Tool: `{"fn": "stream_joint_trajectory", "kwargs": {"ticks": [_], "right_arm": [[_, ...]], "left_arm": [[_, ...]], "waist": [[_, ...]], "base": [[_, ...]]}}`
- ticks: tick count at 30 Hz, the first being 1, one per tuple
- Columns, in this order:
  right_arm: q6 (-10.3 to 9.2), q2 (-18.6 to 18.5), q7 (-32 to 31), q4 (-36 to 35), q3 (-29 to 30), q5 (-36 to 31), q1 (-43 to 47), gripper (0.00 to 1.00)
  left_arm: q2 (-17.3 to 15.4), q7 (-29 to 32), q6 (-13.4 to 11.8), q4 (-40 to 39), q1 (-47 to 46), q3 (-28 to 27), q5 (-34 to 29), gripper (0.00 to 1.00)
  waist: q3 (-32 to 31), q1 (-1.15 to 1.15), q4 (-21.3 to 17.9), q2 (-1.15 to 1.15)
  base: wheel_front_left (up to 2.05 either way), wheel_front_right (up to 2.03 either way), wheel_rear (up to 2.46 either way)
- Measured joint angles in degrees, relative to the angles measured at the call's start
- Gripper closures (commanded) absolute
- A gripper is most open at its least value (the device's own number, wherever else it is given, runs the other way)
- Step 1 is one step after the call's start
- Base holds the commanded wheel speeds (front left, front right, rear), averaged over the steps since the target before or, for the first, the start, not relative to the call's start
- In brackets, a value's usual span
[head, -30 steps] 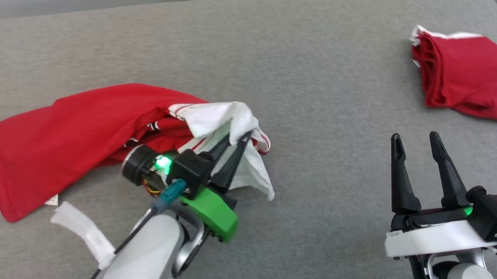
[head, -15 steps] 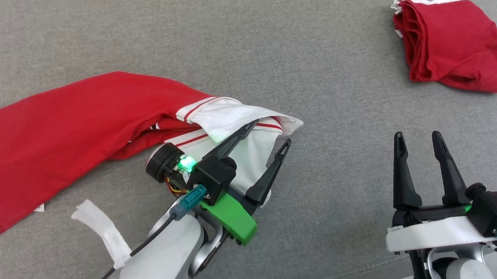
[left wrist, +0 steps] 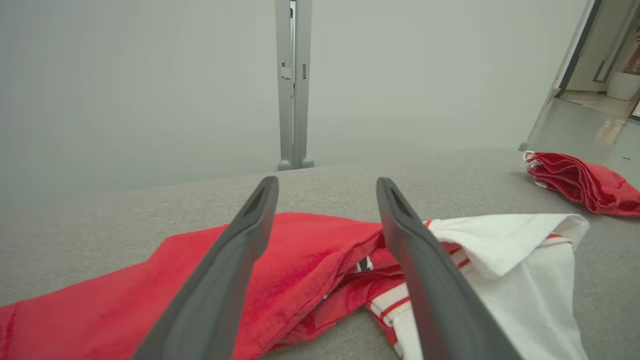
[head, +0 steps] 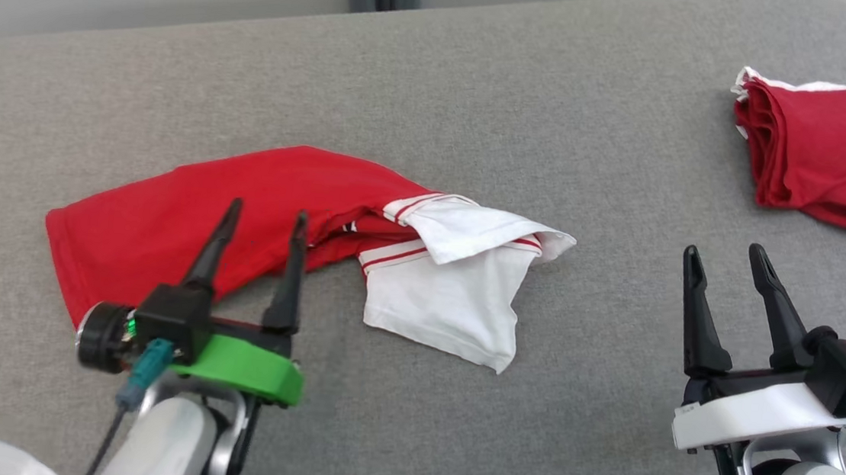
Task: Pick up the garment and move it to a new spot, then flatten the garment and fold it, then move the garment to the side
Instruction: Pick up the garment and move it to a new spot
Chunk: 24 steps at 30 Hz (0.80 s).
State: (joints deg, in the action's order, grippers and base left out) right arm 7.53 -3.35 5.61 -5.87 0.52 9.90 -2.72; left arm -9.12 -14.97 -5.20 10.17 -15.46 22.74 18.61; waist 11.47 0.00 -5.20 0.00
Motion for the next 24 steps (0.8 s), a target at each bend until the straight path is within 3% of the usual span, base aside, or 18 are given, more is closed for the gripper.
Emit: {"fn": "stream_joint_trajectory", "kwargs": {"ticks": [4, 9, 24], "right_arm": [[0.0, 0.0, -1.05, -0.41, 0.31, -0.14, 1.62, 0.0], [0.0, 0.02, -1.82, -0.76, 0.62, -0.22, 3.13, 0.0], [0.0, 0.04, -4.37, -1.04, 0.45, -0.24, 8.58, 0.0]], "left_arm": [[-2.5, -0.05, -1.97, -0.65, 3.56, -5.2, 2.01, 0.0], [-4.81, -0.07, -2.44, -1.04, 7.62, -9.1, 3.3, 0.0], [-6.87, 0.01, -1.87, -1.21, 14.9, -8.84, 4.46, 0.0]], "waist": [[-2.31, 0.0, 2.01, 0.0], [-4.82, 0.0, 3.87, 0.0], [-11.22, 0.0, 5.22, 0.0]], "base": [[0.0, 0.0, 0.0], [0.0, 0.0, 0.0], [0.0, 0.0, 0.0]]}}
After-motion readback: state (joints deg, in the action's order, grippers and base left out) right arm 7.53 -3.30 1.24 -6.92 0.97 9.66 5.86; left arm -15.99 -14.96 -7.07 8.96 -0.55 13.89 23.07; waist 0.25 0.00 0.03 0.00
